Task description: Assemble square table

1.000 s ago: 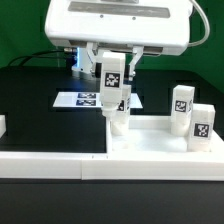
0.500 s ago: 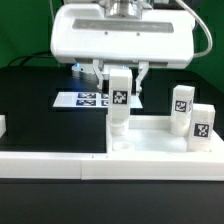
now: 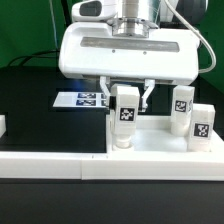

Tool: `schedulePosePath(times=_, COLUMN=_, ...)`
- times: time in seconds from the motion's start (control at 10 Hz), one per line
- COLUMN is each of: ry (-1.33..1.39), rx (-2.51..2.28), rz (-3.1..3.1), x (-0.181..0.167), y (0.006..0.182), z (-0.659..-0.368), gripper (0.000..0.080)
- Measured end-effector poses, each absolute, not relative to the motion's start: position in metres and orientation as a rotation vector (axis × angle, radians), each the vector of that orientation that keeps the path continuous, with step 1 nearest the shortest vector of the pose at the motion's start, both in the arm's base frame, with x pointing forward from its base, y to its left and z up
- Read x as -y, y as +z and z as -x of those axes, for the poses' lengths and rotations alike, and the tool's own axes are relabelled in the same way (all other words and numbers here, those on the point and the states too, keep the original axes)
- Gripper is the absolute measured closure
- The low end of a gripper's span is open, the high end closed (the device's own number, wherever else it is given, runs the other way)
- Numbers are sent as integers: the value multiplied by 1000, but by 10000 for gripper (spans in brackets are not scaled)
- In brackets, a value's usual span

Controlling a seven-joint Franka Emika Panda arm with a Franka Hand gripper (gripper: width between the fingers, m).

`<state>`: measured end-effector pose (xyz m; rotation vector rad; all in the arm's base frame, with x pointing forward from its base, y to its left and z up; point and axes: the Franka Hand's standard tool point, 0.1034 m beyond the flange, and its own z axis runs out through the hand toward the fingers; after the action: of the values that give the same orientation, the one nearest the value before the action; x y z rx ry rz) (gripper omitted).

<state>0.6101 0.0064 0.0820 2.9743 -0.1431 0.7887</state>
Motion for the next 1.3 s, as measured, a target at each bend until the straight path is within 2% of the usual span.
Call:
schedulePosePath(times=0.2, ry=798, rx=135, rz=-2969, x=-8, y=80, z=-611, gripper=509)
schedulePosePath(times=0.5, ry=813, rx=125, rz=-2951, x=-6, y=67, z=-612, gripper=509)
schedulePosePath(times=1.0, ry=871, rx=119, rz=-2925, x=-6, y=67, z=-615, gripper=509)
schedulePosePath(times=1.1, ry=871, rx=118, rz=-2925, x=-6, y=67, z=-615, gripper=404)
schedulePosePath(times=1.2, ry=871, rx=118, rz=-2925, x=-6, y=67, z=-615, gripper=261)
schedulePosePath(times=1.3, ry=870, rx=118, rz=-2925, x=-6, y=67, z=-615, gripper=185)
